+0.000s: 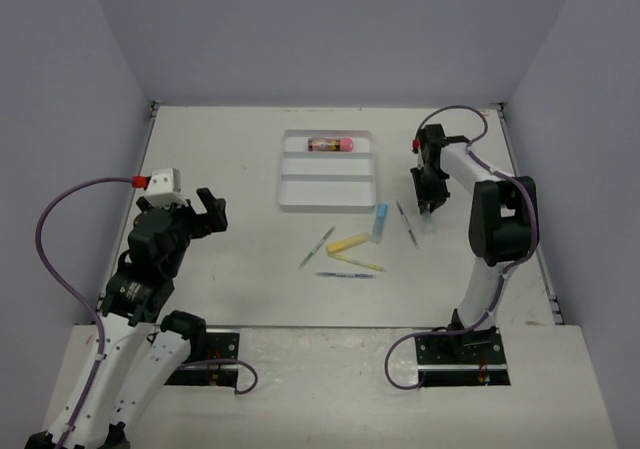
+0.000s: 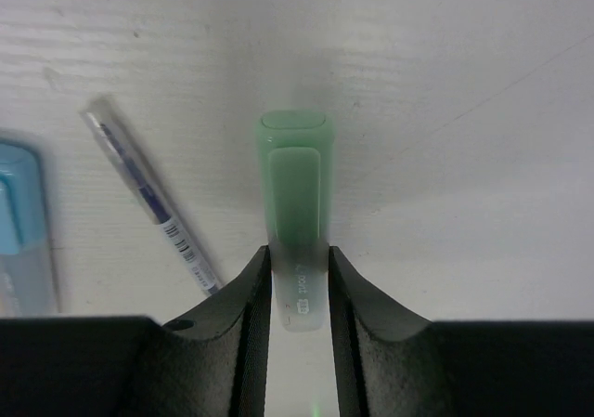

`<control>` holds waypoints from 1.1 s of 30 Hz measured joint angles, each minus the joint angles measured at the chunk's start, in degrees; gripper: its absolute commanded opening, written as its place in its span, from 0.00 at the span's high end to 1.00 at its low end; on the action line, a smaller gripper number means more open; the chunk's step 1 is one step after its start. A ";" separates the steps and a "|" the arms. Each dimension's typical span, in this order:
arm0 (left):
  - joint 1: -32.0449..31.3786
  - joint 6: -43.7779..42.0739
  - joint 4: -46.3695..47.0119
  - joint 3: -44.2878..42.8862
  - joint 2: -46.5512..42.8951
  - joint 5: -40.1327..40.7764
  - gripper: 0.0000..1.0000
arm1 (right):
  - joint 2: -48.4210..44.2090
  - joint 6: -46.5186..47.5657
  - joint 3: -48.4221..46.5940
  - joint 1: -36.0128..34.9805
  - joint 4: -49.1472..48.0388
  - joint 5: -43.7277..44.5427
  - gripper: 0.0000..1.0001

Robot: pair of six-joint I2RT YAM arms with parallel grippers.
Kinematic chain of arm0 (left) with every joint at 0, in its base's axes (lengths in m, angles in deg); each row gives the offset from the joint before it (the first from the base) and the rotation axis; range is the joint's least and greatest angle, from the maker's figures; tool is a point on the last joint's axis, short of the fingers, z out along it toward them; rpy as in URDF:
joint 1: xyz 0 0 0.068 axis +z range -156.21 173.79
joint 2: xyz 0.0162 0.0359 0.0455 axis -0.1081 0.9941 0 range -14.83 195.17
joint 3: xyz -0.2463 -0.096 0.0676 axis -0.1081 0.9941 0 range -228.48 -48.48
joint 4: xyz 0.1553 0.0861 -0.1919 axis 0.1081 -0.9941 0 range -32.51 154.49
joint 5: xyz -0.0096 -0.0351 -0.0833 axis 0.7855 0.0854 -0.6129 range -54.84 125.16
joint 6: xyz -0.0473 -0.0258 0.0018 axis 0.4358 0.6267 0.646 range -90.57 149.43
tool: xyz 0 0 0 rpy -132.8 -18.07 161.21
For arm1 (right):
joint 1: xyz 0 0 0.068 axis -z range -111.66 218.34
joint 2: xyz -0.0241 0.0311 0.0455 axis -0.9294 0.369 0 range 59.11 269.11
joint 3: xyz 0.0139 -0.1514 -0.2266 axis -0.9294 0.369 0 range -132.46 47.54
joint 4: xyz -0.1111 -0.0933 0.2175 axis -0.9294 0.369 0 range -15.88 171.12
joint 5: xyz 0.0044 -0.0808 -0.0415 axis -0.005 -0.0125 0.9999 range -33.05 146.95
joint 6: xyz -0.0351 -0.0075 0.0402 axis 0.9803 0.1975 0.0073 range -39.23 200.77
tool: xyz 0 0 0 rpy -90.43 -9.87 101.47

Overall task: Sort the stationery into containers
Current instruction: Pick up the pen from the center of the board, then place the pen in the storage box.

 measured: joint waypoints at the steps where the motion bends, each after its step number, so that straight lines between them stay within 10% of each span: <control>1: 0.00 0.00 -0.02 0.00 0.12 0.00 0.00 | -0.79 -0.05 -0.59 -0.15 -0.12 0.25 1.00; 14: 0.00 0.02 0.00 0.00 0.57 -0.02 0.00 | 0.39 30.28 -19.14 -23.78 -14.22 0.31 1.00; 24: 0.00 0.00 0.04 0.00 0.30 -0.11 0.00 | 14.37 48.10 -29.30 -24.17 -18.64 2.38 0.96; 33: 0.00 0.02 0.02 0.00 0.30 -0.11 0.00 | 15.10 50.36 -29.24 -23.95 -19.34 1.75 0.64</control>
